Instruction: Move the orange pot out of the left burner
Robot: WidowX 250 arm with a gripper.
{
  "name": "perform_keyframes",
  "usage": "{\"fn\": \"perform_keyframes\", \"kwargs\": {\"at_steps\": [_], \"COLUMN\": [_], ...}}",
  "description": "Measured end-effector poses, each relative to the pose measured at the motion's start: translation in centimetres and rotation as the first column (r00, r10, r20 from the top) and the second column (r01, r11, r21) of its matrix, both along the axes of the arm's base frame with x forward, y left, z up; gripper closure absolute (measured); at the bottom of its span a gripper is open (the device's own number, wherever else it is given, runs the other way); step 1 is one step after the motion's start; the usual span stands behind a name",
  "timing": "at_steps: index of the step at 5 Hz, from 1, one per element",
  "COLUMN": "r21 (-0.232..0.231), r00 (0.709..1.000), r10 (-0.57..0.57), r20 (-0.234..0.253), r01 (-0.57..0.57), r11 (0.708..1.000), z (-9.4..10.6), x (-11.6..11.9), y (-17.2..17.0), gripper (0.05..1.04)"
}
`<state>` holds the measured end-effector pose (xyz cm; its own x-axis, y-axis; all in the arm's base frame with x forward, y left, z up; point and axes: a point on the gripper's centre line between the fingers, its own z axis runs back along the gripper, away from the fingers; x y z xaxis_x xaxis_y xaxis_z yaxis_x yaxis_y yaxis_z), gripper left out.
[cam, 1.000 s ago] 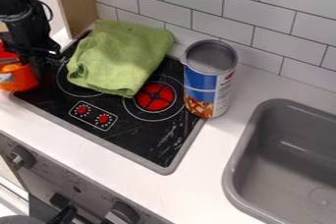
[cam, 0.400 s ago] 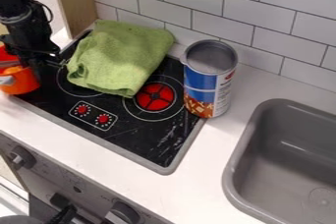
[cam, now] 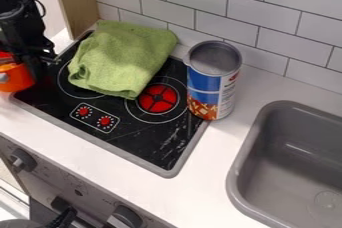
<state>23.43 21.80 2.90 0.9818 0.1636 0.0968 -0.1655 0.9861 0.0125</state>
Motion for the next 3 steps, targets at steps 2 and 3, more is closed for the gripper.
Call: {"fn": "perform_keyframes", "kwargs": {"at_steps": [2,3], "r21": [0.008,0.004], "r00": [1.0,1.0], "r10": [-0.008,-0.016], "r20": [-0.001,0.003], "r01": [0.009,0.016], "r11": [1.0,1.0], "z": [-0.54,-0.68], "x": [-0.29,-0.31], "y": [-0.22,-0.38], "gripper": [1.014,0.859]}}
